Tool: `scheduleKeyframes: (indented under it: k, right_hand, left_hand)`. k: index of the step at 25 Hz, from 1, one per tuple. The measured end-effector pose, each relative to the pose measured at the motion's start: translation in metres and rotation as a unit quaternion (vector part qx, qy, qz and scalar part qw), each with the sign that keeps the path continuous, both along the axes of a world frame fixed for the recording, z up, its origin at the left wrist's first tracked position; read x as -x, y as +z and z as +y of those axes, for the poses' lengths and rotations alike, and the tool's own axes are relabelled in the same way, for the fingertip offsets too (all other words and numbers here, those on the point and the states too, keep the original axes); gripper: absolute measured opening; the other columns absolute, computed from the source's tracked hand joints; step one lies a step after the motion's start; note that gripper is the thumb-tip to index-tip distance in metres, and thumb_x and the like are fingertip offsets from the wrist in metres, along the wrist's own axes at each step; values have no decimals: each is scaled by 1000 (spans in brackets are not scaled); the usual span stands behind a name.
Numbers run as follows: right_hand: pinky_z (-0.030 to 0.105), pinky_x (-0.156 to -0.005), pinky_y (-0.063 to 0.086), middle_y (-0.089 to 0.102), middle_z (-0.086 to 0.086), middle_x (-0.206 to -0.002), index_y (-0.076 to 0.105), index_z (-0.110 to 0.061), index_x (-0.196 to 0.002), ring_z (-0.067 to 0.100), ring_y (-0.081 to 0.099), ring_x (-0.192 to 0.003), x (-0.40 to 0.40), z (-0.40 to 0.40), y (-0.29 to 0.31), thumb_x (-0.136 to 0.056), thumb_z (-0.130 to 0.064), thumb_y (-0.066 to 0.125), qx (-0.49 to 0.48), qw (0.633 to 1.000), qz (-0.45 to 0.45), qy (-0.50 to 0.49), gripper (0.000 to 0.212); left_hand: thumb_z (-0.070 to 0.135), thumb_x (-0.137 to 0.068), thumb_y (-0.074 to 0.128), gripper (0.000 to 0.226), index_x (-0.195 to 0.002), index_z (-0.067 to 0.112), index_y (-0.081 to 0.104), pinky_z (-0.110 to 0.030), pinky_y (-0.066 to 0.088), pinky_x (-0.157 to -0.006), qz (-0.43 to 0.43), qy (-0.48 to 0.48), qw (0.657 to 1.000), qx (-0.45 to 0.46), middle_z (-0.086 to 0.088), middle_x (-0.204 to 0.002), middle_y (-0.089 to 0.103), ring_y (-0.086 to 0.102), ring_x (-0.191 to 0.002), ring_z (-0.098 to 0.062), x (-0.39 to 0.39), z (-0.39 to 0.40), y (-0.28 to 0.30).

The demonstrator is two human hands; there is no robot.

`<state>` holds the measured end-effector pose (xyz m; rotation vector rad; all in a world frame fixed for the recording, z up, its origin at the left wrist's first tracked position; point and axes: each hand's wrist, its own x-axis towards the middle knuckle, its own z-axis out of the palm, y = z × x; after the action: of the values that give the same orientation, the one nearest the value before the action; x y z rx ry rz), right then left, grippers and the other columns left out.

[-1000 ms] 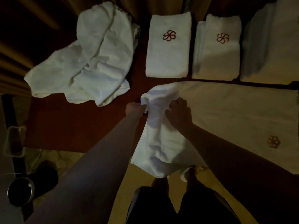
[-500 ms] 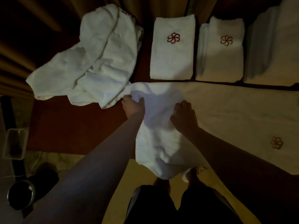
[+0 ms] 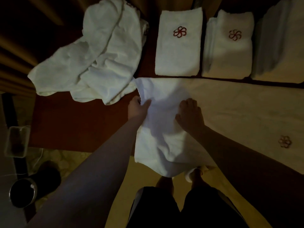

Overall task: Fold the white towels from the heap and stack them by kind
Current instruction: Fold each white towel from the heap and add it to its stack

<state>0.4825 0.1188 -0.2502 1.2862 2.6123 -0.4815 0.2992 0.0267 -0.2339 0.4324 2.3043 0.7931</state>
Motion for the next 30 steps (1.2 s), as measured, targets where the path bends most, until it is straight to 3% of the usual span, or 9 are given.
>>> scheduleKeyframes:
  k: [5,7,11,15,17,21,23,26,30]
  right_hand:
    - [44,-82,44,47,16,-117,50,-6,-109,35,43,-114,3,4,-2,-79,-28,59,20,1000,1,-10,38]
    - [44,-84,44,47,17,-120,50,-5,-110,36,43,-116,1,2,-5,-77,-27,60,23,999,17,-16,40]
    - [44,-100,38,37,20,-140,46,-2,-124,35,34,-132,-5,-3,-11,-80,-28,63,55,998,28,-18,53]
    - [39,-117,20,24,22,-153,38,1,-140,32,19,-144,-21,-3,-12,-88,-23,61,98,993,58,7,61]
    - [45,-114,29,35,27,-146,50,3,-132,39,30,-139,-38,-4,-9,-85,-14,65,62,993,97,28,52]
    - [49,-84,52,54,25,-121,60,1,-110,43,52,-113,-83,-22,4,-77,-7,68,-39,988,146,-22,35]
    - [47,-78,53,55,21,-113,60,-1,-107,40,54,-104,-111,-39,7,-80,-10,66,-51,984,148,-81,29]
    - [48,-77,51,52,21,-112,60,-1,-111,41,54,-99,-168,-55,5,-86,-13,63,-18,976,103,-193,28]
    - [47,-74,48,52,21,-114,55,0,-119,42,52,-99,-236,-61,3,-92,-15,57,3,977,46,-208,31]
  left_hand:
    - [38,-84,71,45,-116,9,57,-23,41,-82,73,15,996,-54,-4,-112,65,60,-102,-20,16,-21,7]
    - [34,-82,72,45,-118,12,56,-22,39,-78,51,48,997,-11,1,-108,62,59,-99,-18,14,-32,3]
    - [17,-85,64,40,-122,12,50,-33,46,-82,67,38,994,73,-11,-117,61,58,-108,-31,9,-62,-5]
    - [7,-75,68,61,-132,12,47,-43,37,-98,275,-200,935,102,-15,-134,46,44,-123,-34,-14,-75,-5]
    - [4,-68,72,52,-118,13,60,-45,43,-91,324,-315,891,44,-19,-128,54,51,-117,-38,-37,-72,-6]
    - [7,-71,65,24,-93,15,71,-37,49,-65,259,-461,845,-76,-11,-97,62,59,-87,-32,-97,-63,-6]
    - [7,-68,67,26,-94,11,70,-35,50,-56,232,-505,829,-56,-12,-91,59,58,-81,-32,-125,-67,-8]
    - [12,-68,69,33,-101,12,66,-35,51,-52,222,-493,841,13,-14,-95,57,58,-83,-34,-149,-77,-14]
    - [21,-72,66,35,-105,15,58,-34,47,-53,248,-473,843,64,-11,-100,54,55,-87,-32,-160,-75,-19]
